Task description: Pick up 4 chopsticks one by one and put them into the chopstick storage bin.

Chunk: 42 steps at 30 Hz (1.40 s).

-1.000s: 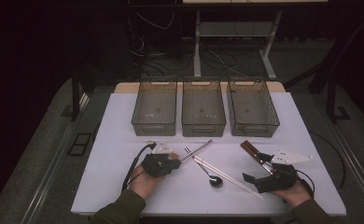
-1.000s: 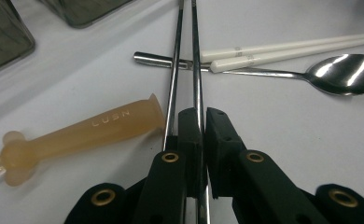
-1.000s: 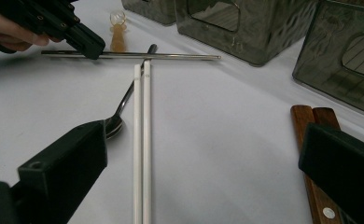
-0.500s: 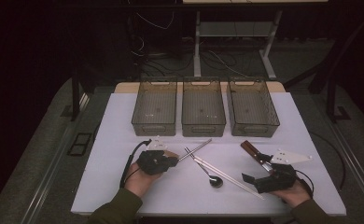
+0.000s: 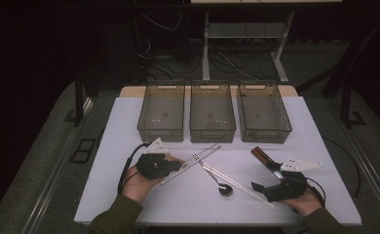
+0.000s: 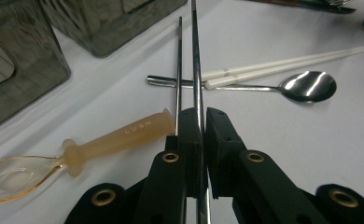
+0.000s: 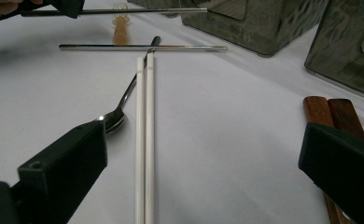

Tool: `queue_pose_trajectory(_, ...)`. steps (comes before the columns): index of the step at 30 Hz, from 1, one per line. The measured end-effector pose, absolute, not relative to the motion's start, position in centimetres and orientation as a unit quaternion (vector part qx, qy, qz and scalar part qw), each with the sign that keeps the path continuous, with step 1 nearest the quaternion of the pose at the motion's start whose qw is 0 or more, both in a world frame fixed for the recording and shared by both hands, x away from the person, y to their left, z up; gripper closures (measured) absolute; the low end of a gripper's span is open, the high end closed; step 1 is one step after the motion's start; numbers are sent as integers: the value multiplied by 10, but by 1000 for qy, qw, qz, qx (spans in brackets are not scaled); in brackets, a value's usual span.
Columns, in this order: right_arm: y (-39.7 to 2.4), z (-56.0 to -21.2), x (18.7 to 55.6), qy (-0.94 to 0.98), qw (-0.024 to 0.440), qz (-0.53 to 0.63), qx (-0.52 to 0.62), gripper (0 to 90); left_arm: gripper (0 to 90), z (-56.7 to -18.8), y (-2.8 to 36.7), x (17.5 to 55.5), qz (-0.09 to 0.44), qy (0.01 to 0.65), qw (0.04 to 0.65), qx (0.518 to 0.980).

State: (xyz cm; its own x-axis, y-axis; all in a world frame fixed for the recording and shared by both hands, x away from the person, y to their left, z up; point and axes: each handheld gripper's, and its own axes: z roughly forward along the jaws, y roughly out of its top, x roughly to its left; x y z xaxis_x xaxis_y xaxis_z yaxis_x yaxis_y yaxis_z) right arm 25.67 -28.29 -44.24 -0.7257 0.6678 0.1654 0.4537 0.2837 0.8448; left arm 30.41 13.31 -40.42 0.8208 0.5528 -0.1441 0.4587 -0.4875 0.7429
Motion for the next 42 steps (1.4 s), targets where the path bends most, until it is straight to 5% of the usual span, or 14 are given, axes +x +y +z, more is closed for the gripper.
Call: queue_pose_trajectory(42, -283, -441, 256, 787, 110, 490, 357, 13, 848, -371, 144, 334, 64, 310, 441, 840)
